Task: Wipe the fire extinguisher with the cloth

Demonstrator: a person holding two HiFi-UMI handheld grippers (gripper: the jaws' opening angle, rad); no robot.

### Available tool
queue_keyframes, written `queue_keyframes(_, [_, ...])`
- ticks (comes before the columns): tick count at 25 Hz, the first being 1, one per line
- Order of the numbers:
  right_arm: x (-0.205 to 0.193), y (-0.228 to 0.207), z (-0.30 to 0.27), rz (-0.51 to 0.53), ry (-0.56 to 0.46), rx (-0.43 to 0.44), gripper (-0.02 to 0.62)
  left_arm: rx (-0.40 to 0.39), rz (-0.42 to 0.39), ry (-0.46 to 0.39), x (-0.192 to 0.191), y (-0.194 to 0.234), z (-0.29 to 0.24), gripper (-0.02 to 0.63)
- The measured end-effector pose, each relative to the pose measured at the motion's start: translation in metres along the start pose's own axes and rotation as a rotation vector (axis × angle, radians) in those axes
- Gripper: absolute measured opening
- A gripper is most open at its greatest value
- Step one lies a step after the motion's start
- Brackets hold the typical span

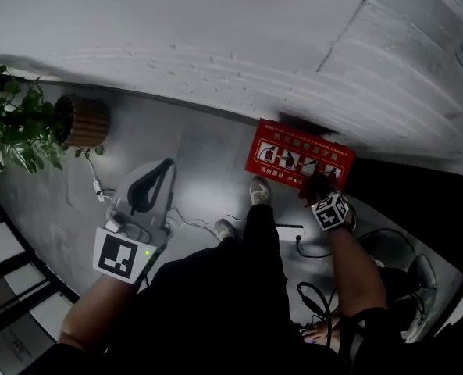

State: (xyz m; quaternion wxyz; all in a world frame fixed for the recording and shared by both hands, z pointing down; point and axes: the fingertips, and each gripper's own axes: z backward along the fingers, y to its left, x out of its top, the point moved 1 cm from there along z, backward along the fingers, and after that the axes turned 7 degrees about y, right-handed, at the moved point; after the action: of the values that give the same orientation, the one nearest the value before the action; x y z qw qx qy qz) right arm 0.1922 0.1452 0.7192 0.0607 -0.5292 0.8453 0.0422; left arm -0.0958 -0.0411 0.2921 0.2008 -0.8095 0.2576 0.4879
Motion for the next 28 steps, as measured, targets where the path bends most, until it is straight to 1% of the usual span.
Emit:
queue_keyframes(3, [-0.032,-0.017,0.005,-0.085,0.018,-0.023,0.072,-0.043,0.004,0.001,0.001,-0.012,-0.013,0.0])
queue_keyframes(6, [-0.052,-0.032,0.009,-0.169,0.02,-0.037,0.074,-0.076,0.004,0.001,0.002,-0.024,-0.021,0.0])
queue_keyframes(10, [-0.061,-0.065,0.013,-0.256,0.029,-0.113,0.075,-0.059,0.009,0.009,0.001,-0.022,-0.019,0.0])
queue_keyframes(12, [-0.053,-0.085,0.016,-0.265,0.018,-0.143,0.074,-0.04,0.007,0.016,-0.001,-0.018,-0.015,0.0])
queue_keyframes(16, [-0.024,-0.12,0.014,-0.258,0.015,-0.164,0.075,0.0,0.018,0.039,-0.008,-0.011,-0.004,0.0])
queue_keyframes(18, [-0.007,-0.133,0.008,-0.245,0.026,-0.18,0.075,0.034,0.022,0.048,-0.011,-0.002,0.006,0.0])
queue_keyframes(21, [0.029,-0.144,0.002,-0.169,0.027,-0.218,0.073,0.106,0.032,0.061,-0.016,0.015,0.025,0.0])
queue_keyframes(24, [0.077,-0.137,-0.005,-0.075,0.003,-0.219,0.071,0.175,0.059,0.081,-0.027,0.03,0.044,0.0])
queue_keyframes(28, [0.144,-0.098,-0.021,0.065,-0.039,-0.188,0.066,0.247,0.073,0.095,-0.035,0.047,0.069,0.0])
